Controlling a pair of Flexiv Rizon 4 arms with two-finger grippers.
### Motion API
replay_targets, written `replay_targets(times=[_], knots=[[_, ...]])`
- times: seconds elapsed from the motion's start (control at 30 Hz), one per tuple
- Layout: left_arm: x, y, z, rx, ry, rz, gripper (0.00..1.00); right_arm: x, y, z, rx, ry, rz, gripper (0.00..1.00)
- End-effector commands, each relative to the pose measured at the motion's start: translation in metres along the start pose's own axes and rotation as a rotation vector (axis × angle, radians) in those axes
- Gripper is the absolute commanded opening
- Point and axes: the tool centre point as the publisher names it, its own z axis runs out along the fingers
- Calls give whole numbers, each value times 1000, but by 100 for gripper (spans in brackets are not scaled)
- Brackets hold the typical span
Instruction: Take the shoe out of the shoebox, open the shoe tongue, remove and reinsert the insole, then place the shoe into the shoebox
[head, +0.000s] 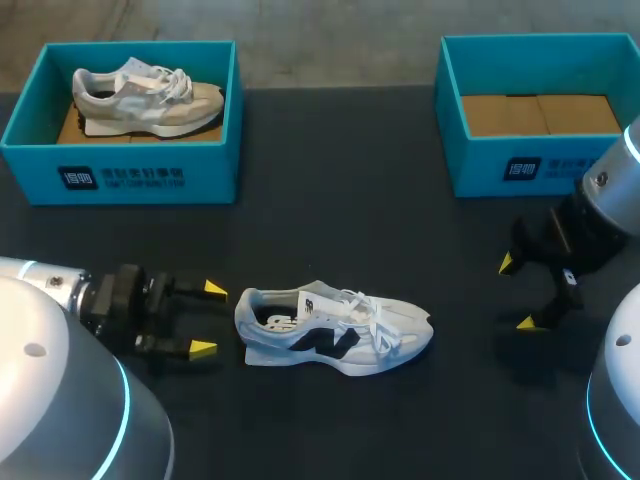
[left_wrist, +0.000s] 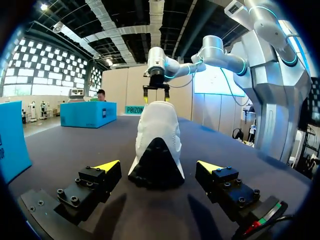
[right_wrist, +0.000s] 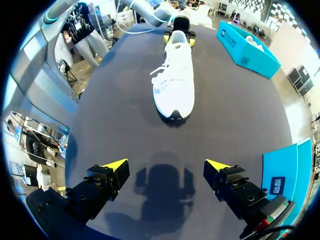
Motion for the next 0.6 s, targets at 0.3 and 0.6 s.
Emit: replay_targets(times=[0.3, 0.6], knots=[[0, -1, 21, 7, -3, 6, 100, 1, 0, 1, 3, -2, 1, 100], [0, -2, 32, 13, 0, -1, 100, 1, 0, 1, 3, -2, 1, 100]])
